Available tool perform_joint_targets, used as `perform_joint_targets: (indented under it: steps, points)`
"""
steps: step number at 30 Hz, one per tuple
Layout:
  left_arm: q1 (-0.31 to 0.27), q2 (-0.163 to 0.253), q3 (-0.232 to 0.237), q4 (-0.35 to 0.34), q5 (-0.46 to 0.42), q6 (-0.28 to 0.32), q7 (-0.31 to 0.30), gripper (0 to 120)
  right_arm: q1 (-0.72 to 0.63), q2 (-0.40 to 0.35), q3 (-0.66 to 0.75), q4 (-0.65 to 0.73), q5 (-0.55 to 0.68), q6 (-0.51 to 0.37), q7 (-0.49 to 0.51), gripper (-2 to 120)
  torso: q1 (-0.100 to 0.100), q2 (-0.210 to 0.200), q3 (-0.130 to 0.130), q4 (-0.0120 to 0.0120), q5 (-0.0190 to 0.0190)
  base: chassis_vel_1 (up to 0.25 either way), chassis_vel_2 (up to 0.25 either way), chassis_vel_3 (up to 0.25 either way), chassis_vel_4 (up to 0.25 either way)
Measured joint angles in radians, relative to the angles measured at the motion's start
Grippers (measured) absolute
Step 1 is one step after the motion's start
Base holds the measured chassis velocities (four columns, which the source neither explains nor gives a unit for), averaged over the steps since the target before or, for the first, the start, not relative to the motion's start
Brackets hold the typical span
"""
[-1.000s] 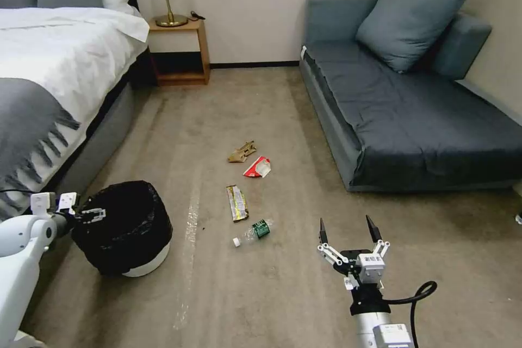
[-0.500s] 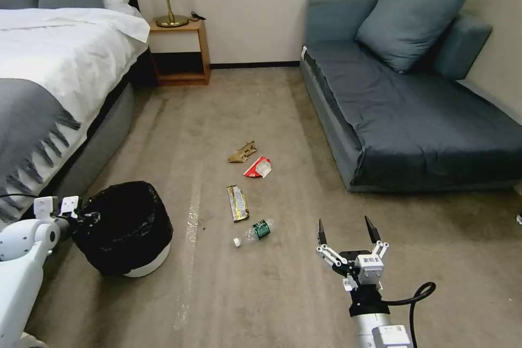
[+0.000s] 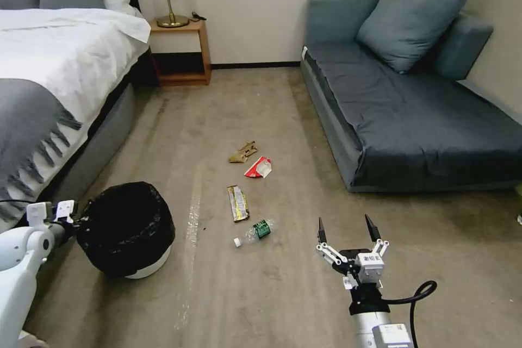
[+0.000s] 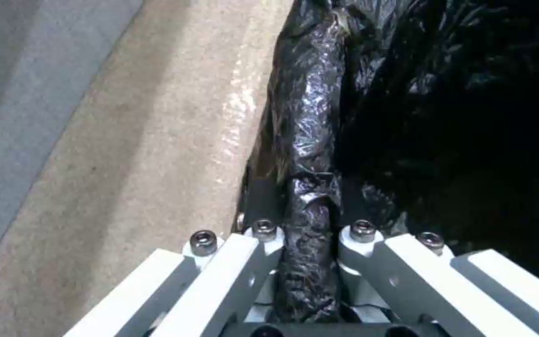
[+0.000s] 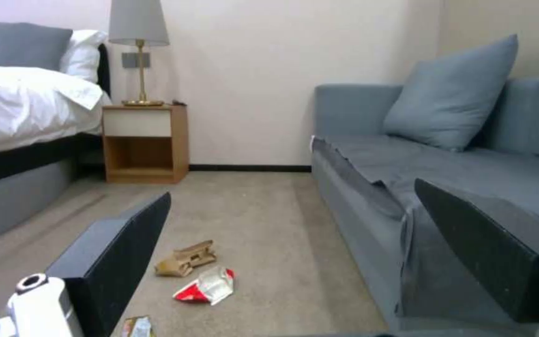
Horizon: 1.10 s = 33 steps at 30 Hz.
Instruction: Pick up the trash bin, then pick up the garbage on the floor and place it into the trash bin.
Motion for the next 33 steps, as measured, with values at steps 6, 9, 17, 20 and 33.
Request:
perform_joint_targets:
  steps: [6,9,17,20,33]
  points:
    - [0.063,-0.008,-0.036,-0.088,-0.023,0.013,-0.016,4,0.003,-0.001,0.000,-0.006,0.004,0.000,0.001,100,0.000,0.000,0.000,-0.0003,-0.0007,0.000,0.000,0.000,0.000]
    - [0.122,-0.008,-0.058,-0.163,-0.030,0.024,-0.023,3,0.005,-0.003,0.000,-0.010,0.009,0.001,0.002,100,0.000,0.000,0.000,-0.0005,-0.0006,0.000,0.000,0.000,0.000]
    - [0.265,-0.030,-0.083,-0.342,0.031,-0.004,-0.051,3,0.011,-0.009,0.004,-0.019,0.028,0.007,0.004,100,0.000,0.000,0.000,0.0000,-0.0001,0.000,0.000,0.000,0.000]
    - [0.324,-0.063,-0.130,-0.446,0.047,0.004,-0.077,3,0.018,-0.010,0.004,-0.029,0.031,0.009,0.008,100,0.000,0.000,0.000,-0.0004,-0.0005,0.000,0.000,0.000,0.000]
    - [0.519,-0.180,-0.335,-0.626,0.048,0.036,-0.107,3,0.049,-0.010,0.006,-0.089,0.030,0.006,0.031,100,0.000,0.000,0.000,-0.0001,0.0000,0.000,0.000,0.000,0.000]
